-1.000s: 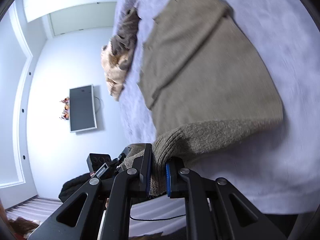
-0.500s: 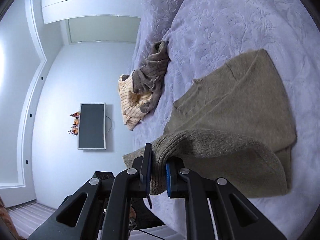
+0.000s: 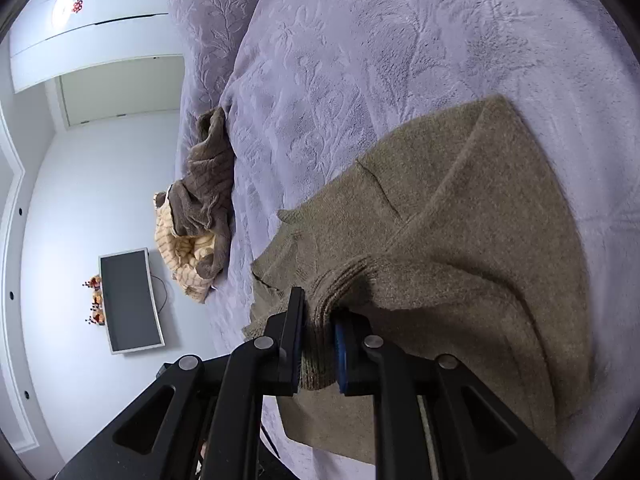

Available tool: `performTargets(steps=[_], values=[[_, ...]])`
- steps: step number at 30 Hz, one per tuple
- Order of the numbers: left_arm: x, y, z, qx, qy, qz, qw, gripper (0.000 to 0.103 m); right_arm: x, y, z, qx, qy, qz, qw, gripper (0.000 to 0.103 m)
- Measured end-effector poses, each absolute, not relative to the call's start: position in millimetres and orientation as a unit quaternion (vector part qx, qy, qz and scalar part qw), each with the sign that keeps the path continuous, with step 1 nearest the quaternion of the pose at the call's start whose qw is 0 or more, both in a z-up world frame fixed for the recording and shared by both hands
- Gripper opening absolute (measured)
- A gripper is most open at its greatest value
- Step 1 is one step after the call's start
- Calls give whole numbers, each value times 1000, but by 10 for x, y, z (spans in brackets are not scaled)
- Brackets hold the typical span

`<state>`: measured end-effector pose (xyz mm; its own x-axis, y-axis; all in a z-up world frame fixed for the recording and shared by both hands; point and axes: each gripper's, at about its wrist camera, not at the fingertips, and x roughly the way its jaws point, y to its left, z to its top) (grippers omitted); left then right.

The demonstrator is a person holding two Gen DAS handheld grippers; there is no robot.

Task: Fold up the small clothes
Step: 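Lay the held hem over onto the collar with both grippers, then open both grippers and release the folded hem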

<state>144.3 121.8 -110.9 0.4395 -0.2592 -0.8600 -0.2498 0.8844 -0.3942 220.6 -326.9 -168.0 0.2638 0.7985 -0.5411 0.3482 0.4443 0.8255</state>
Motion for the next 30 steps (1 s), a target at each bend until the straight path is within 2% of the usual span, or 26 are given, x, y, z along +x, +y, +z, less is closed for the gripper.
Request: performTargets(steps=[2, 3, 4, 6, 14, 20, 23, 30], values=[[1419, 1260, -1021, -235, 520, 3, 821, 62, 2253, -3280, -1643, 496, 577, 179, 624, 21], [1405, 1281, -978, -232, 515, 5, 825, 62, 2270, -3283, -1607, 491, 576, 179, 628, 29], [1400, 1301, -943, -229, 511, 6, 828, 62, 2286, -3287, -1568, 485, 575, 179, 634, 46], [1383, 1326, -884, -220, 507, 5, 834, 62, 2308, -3321, -1454, 473, 563, 175, 654, 61], [1364, 1258, -931, -251, 511, -37, 821, 62, 2320, -3278, -1188, 372, 570, 173, 712, 57], [1484, 979, -1044, -228, 527, -64, 816, 62, 2249, -3070, -1378, 308, 613, 173, 707, 55], [1638, 996, -1173, -195, 536, -18, 821, 62, 2212, -3040, -1547, 269, 636, 147, 708, 55], [1518, 1495, -1375, -209, 565, 52, 797, 62, 2108, -3355, -1525, 287, 627, 104, 717, 55]])
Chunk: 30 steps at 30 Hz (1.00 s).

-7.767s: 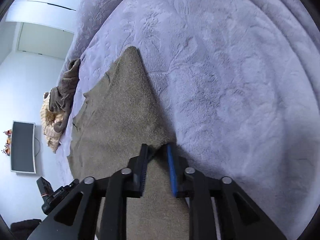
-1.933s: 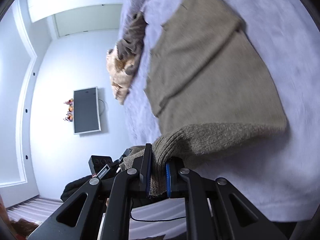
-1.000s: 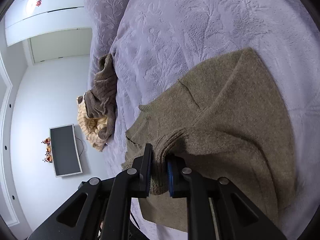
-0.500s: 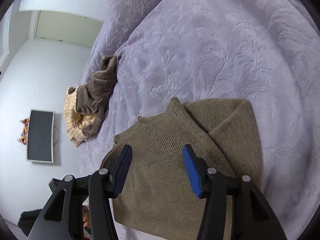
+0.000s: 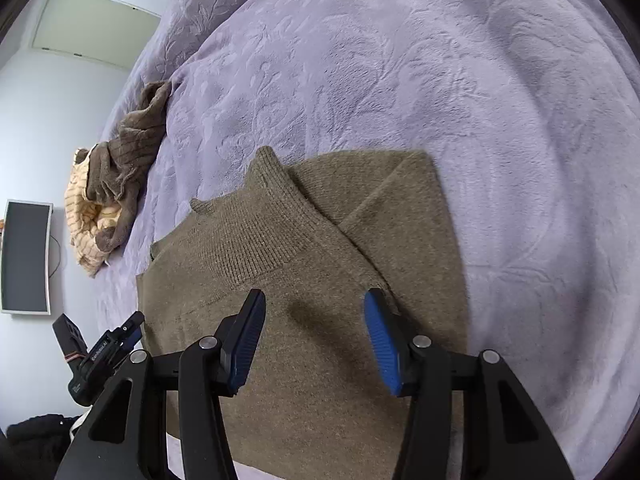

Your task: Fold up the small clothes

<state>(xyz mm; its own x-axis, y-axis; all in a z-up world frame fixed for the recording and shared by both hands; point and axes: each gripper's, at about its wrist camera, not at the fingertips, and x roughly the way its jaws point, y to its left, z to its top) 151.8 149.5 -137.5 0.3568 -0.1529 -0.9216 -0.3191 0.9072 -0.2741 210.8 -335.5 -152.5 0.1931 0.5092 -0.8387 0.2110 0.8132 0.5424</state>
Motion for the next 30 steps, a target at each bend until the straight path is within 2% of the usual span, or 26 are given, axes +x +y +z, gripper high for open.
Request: performTargets(steps=[4, 10, 17, 23, 24, 26, 27, 28, 29, 30], values=[[1153, 1631, -1252, -210, 580, 17, 787, 62, 1924, -3512, -1415, 278, 624, 91, 724, 56], [618, 1614, -1300, -254, 614, -53, 745, 62, 1287, -3545, -1356, 358, 617, 128, 690, 58], [266, 1457, -1554, -263, 642, -80, 716, 62, 462, -3275, -1633, 412, 646, 124, 631, 60], [212, 1498, -1578, -292, 631, -91, 713, 61, 224, -3500, -1819, 496, 592, 36, 635, 60], [225, 1496, -1586, -299, 627, -93, 713, 58, 229, -3547, -1835, 509, 580, 25, 636, 60], [278, 1461, -1596, -298, 629, -110, 710, 6, 254, -3632, -1905, 540, 559, 3, 630, 60], [286, 1444, -1581, -292, 630, -115, 711, 6, 282, -3654, -1954, 556, 552, -2, 621, 55], [275, 1428, -1530, -286, 624, -121, 717, 6, 324, -3663, -1989, 564, 552, -6, 614, 24], [247, 1419, -1452, -281, 617, -131, 724, 6, 369, -3661, -1993, 557, 561, -10, 613, 9], [216, 1416, -1378, -272, 610, -137, 731, 6, 429, -3651, -1947, 539, 569, -11, 621, 9]])
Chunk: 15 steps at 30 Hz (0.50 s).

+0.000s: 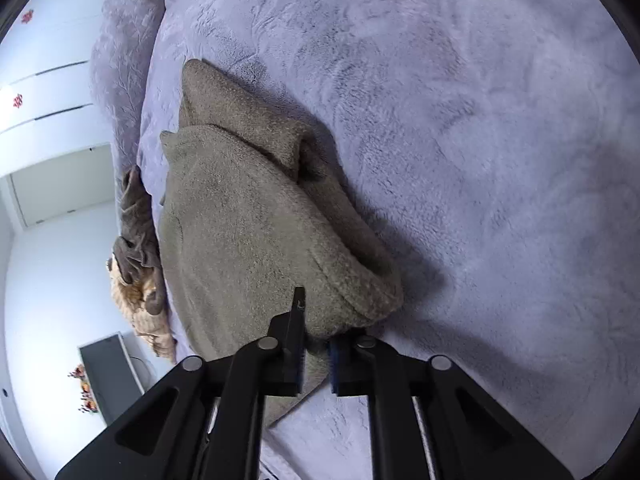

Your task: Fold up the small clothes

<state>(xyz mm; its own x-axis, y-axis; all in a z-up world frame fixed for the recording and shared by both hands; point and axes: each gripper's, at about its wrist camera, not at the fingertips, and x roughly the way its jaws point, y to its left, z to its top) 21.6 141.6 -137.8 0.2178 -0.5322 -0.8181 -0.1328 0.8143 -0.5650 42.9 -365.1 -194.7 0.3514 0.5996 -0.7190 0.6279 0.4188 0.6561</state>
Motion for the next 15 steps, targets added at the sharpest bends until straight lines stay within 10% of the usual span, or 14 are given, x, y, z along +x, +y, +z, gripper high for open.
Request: performTargets(steps=[12, 15], values=[[-199, 1741, -1674, -278, 623, -66, 728, 7, 482, -3543, -1937, 382, 632, 5, 675, 8], [-261, 1789, -1459, -210, 620, -7, 756, 53, 464, -3549, -1871, 375, 635, -2, 676, 10]])
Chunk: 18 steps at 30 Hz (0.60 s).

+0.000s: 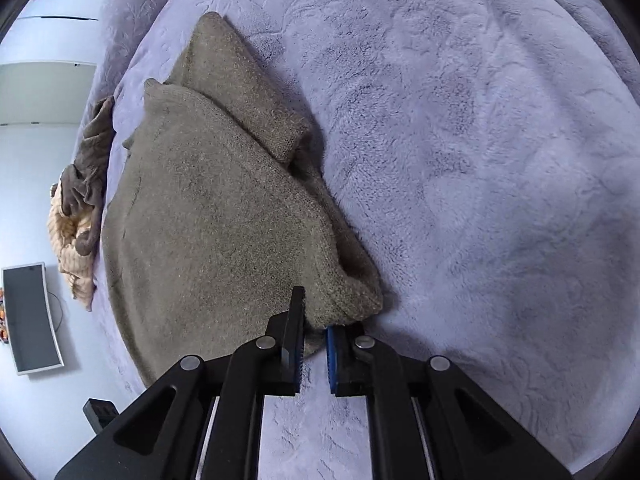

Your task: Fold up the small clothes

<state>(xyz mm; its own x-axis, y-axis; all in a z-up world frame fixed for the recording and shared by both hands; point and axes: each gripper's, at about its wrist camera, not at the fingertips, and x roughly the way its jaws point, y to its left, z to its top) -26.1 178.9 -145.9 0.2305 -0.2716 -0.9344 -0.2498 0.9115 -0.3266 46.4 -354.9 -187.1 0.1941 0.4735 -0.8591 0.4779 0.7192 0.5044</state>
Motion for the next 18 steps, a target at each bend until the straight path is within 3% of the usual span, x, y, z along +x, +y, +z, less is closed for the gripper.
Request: performTargets(steps=[1, 4, 7, 11, 18], values=[[-274, 1812, -1354, -192, 607, 9, 771, 62, 452, -3552, -1837, 366, 640, -9, 675, 12], [-190, 1882, -1107, -202, 578, -15, 791, 62, 384, -3541, -1659, 351, 642, -27, 681, 12], [138, 1803, -969, -187, 560, -38, 806, 72, 377, -3385, -1352, 293, 624, -7, 725, 15], [756, 1639, -1008, -188, 552, -70, 809, 72, 554, -3045, -1195, 199, 618, 29, 760, 16], [1491, 1348, -1519, -169, 598, -60, 781, 68, 747, -2945, -1621, 155, 647, 22, 746, 15]])
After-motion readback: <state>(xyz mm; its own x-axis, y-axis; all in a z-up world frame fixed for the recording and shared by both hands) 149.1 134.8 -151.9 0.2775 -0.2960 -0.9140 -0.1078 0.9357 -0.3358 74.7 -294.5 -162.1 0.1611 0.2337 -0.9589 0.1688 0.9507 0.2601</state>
